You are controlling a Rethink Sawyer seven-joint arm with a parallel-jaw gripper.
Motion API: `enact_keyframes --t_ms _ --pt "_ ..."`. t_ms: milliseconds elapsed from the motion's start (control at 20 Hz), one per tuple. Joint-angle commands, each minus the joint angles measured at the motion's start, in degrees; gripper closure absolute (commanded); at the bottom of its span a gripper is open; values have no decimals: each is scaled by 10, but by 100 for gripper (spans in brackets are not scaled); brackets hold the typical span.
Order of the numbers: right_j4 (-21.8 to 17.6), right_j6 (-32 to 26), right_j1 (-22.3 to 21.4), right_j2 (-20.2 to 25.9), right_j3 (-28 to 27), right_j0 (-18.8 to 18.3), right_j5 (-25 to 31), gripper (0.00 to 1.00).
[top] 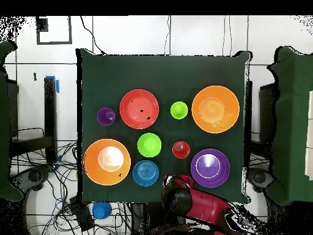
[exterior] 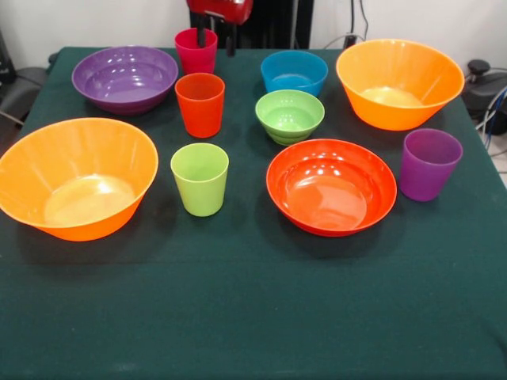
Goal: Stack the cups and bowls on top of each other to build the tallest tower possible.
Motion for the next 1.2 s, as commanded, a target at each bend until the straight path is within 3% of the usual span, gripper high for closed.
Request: enact_keyframes --t_ms 50,550,600,1200 --pt "17 87 50 39 -70 12 -38 0" --pt "10 79 48 24 -75 30 -36 0" --pt "11 77 47 22 -77 33 -30 100" --pt "17 71 34 17 -81 45 6 100"
